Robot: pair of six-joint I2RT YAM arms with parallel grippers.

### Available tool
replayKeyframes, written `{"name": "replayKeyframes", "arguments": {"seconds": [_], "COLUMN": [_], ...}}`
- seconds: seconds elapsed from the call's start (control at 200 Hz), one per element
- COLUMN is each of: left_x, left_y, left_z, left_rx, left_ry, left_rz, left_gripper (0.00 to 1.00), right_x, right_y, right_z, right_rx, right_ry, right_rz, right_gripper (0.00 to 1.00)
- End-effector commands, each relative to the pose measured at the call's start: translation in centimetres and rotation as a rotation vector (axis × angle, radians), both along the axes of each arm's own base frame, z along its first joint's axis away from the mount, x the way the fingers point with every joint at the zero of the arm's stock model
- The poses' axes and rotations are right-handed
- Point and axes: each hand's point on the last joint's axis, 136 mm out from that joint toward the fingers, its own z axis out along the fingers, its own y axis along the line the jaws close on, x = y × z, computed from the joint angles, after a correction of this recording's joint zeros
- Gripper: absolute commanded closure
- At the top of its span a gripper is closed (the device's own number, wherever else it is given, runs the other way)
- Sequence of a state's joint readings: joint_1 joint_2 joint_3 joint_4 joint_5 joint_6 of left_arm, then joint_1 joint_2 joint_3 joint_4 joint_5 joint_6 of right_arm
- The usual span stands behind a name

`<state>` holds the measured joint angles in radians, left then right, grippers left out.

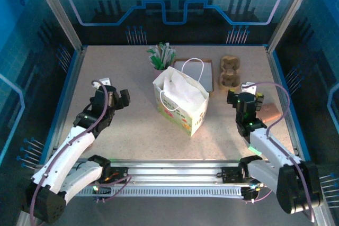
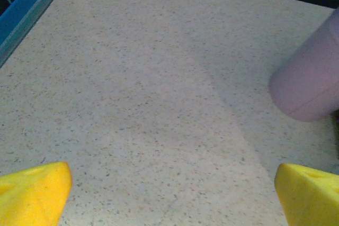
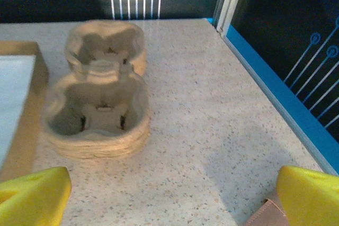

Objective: Pack the takeout coffee

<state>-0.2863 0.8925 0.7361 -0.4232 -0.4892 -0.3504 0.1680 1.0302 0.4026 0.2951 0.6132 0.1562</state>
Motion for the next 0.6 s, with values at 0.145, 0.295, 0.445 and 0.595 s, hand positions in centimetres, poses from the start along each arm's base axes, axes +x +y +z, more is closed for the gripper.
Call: {"name": "replayKeyframes", "arguments": {"seconds": [0.145, 0.295, 0.445, 0.595], "left_x": [2.4, 3.6, 4.7, 5.9], "left_y": [3.0, 4.2, 5.1, 5.4], "left_z": [-1.4, -2.2, -3.0, -3.9], "left_rx": [0.081, 0.048, 0.040, 0.087], "left_ry": [-0.042, -0.084, -0.130, -0.177], "left_rz": [0.069, 0.109, 0.122, 0.089], "left_gripper": [0.01, 0.01, 0.01, 0.01], "right_x": [3.9, 4.9, 6.2, 6.3], "right_y": [1.3, 2.5, 4.4, 3.5], "right_z": [0.0, -2.5, -4.1, -5.5], "right_rx": [-0.007, -0.048, -0.064, 0.020], "right_ry": [-0.100, -0.066, -0.055, -0.053], "right_rz": [0.085, 0.141, 0.259, 0.280], "right_gripper": [0.00, 0.00, 0.00, 0.00]}}
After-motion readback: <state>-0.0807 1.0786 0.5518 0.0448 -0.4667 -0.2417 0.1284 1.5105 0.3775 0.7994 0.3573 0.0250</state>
